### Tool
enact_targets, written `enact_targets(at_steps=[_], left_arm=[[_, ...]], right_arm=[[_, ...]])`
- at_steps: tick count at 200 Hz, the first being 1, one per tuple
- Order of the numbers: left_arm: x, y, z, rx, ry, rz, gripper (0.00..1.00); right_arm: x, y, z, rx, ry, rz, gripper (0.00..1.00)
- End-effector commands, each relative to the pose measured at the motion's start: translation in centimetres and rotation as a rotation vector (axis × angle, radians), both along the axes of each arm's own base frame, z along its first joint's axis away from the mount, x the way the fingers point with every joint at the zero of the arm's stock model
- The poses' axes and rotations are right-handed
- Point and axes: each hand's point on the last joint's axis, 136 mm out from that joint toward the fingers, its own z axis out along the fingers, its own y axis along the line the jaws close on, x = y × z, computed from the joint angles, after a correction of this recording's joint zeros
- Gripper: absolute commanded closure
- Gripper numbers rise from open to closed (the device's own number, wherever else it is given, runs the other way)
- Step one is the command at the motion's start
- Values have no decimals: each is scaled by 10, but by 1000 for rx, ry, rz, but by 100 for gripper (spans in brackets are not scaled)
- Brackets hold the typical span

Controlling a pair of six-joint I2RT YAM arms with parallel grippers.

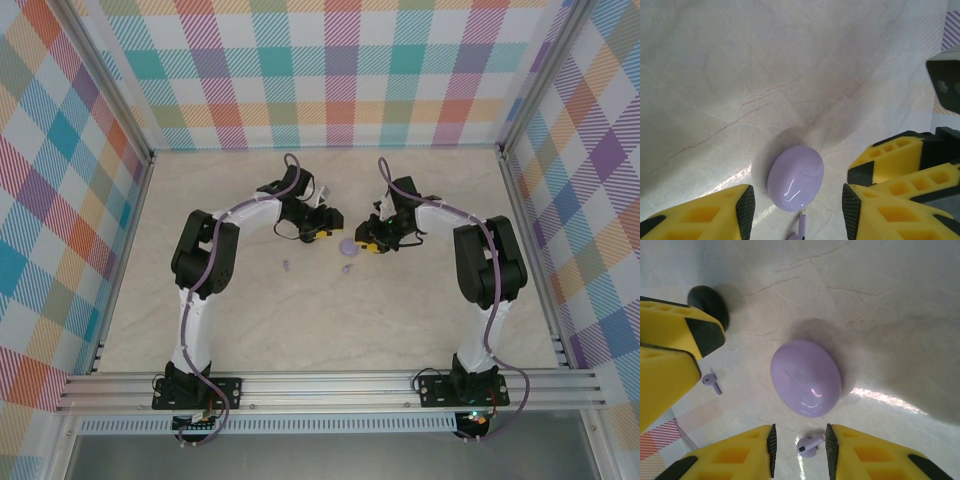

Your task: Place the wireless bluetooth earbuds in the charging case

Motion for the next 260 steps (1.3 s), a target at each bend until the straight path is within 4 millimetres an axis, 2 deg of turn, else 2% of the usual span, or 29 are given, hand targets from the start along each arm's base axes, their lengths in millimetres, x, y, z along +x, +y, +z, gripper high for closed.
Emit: enact_targets(at_steps=[1, 60, 132, 168, 191, 227, 260], left_arm=[[-4, -3, -12, -15, 39, -12, 50], [-14, -12, -26, -17, 79, -38, 54], [-37, -22, -25, -54, 115, -103, 56], [-44, -17, -27, -37, 127, -93, 57], [-43, -13, -22, -34, 109, -73, 54], [-36, 3, -12, -8, 61, -18, 48], [-38, 18, -16, 23, 55, 22, 45]], right_arm=[[0, 5, -5, 26, 27, -6, 66], [0, 8, -17, 16, 54, 1, 69], [-1, 5, -28, -23, 67, 10, 73], [-2, 5, -29, -30, 69, 17, 73], [-3, 3, -28, -44, 65, 17, 73], [-3, -3, -16, -71, 16, 28, 71], [-3, -1, 1, -51, -37, 55, 67]])
